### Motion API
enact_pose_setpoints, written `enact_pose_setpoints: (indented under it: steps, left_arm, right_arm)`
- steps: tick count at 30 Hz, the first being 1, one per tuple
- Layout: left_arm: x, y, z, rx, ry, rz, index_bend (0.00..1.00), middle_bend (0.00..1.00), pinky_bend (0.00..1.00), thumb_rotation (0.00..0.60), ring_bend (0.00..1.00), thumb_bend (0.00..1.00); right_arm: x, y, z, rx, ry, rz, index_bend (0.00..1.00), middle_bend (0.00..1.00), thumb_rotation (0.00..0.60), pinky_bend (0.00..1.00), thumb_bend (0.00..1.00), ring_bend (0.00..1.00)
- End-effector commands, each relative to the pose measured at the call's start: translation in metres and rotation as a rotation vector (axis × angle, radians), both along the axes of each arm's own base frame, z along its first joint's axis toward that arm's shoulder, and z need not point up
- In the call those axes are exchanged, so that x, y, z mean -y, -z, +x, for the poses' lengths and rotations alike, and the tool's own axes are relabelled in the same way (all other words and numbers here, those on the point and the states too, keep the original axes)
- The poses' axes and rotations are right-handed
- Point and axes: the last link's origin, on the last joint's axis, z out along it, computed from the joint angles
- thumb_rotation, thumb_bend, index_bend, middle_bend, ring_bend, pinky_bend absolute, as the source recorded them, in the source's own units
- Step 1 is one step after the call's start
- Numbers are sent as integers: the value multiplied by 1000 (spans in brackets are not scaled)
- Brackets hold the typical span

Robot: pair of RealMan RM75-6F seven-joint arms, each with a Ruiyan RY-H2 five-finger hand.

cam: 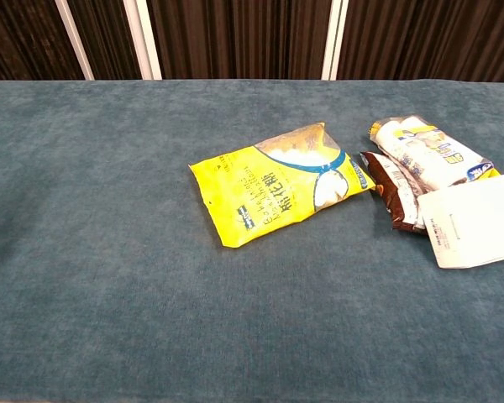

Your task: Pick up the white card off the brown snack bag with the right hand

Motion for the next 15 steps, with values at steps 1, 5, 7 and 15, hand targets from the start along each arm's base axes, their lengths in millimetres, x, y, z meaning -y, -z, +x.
enact_pose_setpoints:
  steps: [1,5,7,15]
  left_arm:
    - [0,0,0,0,-2,-1,11,0,11,600,30,469]
    - [0,0,0,-1,-2,-4,11,0,11,600,30,469]
    - [0,1,1,1,-3,-3,11,0,10,600,30,469]
    - [0,-1,0,12,-6,2,11,0,11,600,30,469]
  right_arm:
    - [1,2,0,11,-8,0,0,13,600,158,154,0]
    - [5,9,4,31,-42,1,0,13,600,158,154,0]
    - [6,16,5,35,-62,19,0,13,600,158,154,0]
    - [16,49,12,18,-105,93,0,13,600,157,142,0]
